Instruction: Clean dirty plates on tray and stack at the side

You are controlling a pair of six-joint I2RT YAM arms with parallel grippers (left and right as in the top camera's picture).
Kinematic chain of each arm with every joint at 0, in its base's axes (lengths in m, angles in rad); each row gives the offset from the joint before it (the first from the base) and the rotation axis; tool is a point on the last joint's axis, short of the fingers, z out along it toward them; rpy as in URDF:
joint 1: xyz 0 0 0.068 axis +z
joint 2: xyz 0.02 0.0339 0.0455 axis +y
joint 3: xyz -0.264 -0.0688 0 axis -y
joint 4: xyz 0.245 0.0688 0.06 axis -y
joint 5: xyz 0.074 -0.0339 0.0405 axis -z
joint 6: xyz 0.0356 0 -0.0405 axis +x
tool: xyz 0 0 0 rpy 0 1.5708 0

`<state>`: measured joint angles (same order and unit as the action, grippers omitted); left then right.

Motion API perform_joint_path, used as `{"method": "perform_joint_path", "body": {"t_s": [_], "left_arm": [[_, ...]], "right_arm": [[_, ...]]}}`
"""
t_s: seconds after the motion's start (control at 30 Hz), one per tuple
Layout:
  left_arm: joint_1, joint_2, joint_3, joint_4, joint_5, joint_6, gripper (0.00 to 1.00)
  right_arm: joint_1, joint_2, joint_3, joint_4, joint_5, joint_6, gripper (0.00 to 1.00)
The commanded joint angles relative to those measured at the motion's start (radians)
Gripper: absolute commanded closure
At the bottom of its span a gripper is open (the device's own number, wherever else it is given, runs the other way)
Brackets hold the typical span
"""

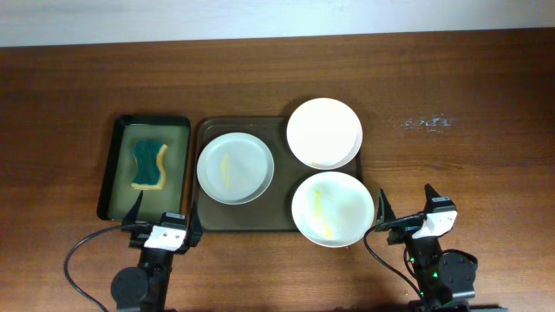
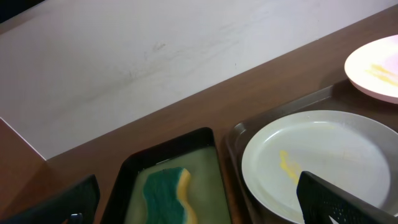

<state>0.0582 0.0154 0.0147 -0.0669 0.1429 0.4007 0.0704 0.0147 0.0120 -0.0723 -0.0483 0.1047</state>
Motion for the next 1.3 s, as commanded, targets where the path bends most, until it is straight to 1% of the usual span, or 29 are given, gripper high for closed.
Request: {"method": "perform_joint_path", "body": {"t_s": [0.0, 0.73, 0.83, 0.93, 1.17, 1.27], "left_arm": [[0.003, -0.008, -0.005, -0.002, -0.005, 0.009, 0.01], [0.003, -0.008, -0.006, -0.001, -0.008, 0.009, 0.01], [0.003, -0.008, -0.005, -0.001, -0.008, 0.01, 0.0], [0.003, -0.008, -0.005, -0.001, -0.008, 0.009, 0.01], [0.003, -0.008, 0.002, 0.006, 0.021, 0.008, 0.01], [0.003, -0.008, 0.032, 0.006, 0.042, -0.121, 0.01]], "right_arm": [[0.008, -0.006, -0.006, -0.003, 0.008, 0.004, 0.02], [0.008, -0.006, -0.006, -0.003, 0.008, 0.004, 0.02], [0.008, -0.006, -0.006, -0.005, 0.053, 0.003, 0.02], [0.008, -0.006, -0.006, -0.007, 0.049, 0.005, 0.02], [0.008, -0.006, -0.006, 0.002, 0.041, 0.005, 0.02], [0.008, -0.006, 0.031, 0.008, 0.015, 0.005, 0.02]]}}
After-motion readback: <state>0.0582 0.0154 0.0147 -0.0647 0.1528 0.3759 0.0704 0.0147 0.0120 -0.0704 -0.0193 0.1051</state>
